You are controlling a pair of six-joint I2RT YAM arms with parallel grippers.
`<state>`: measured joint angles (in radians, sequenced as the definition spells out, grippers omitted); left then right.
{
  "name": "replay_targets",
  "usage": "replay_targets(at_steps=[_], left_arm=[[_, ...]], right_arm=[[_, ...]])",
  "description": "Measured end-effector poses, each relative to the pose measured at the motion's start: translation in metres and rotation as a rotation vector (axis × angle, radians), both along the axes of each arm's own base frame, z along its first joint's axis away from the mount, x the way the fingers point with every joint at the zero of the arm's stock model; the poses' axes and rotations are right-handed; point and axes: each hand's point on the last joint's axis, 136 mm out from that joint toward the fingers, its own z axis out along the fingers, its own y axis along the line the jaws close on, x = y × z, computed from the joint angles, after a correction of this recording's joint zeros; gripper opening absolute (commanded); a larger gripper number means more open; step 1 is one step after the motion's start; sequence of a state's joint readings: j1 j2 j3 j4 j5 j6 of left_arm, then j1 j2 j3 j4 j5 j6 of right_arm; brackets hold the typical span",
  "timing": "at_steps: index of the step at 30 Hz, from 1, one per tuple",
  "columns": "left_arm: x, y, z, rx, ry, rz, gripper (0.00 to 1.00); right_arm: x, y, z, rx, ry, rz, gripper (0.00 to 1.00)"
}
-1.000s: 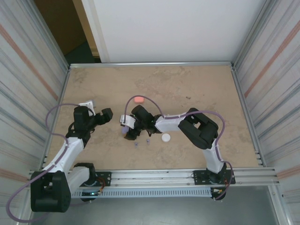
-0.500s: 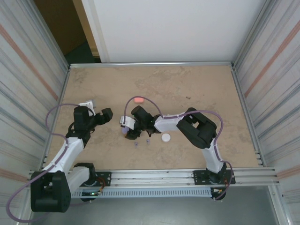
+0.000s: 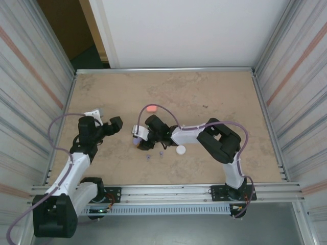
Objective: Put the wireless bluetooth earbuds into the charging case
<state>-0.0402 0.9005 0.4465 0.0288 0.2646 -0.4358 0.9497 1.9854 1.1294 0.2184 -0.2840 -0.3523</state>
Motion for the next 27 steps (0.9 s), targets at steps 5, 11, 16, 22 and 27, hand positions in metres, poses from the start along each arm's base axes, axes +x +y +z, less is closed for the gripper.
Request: replay_targets(at_steps=[5,11,16,22,27], left_arm=[[-0.007,-0.013,0.012,-0.065,-0.02,-0.059,0.89],[-0.015,-0.039,0.036,-0.175,-0.037,-0.19,0.9],[-0.018,-0.063,0.071,-0.285,-0.087,-0.331,0.91],[-0.021,-0.084,0.097,-0.395,-0.123,-0.481,0.92],[-0.025,-0.1,0.108,-0.439,-0.135,-0.586,0.92]], right_arm=[[0.004,-0.013,0.047,0.056,-0.108,-0.015,0.45],[0.007,-0.036,0.11,0.11,-0.296,-0.037,0.45],[0.007,-0.056,0.149,0.119,-0.45,-0.053,0.45],[0.008,-0.08,0.185,0.105,-0.59,-0.08,0.45],[0.005,-0.098,0.207,0.101,-0.666,-0.099,0.45]])
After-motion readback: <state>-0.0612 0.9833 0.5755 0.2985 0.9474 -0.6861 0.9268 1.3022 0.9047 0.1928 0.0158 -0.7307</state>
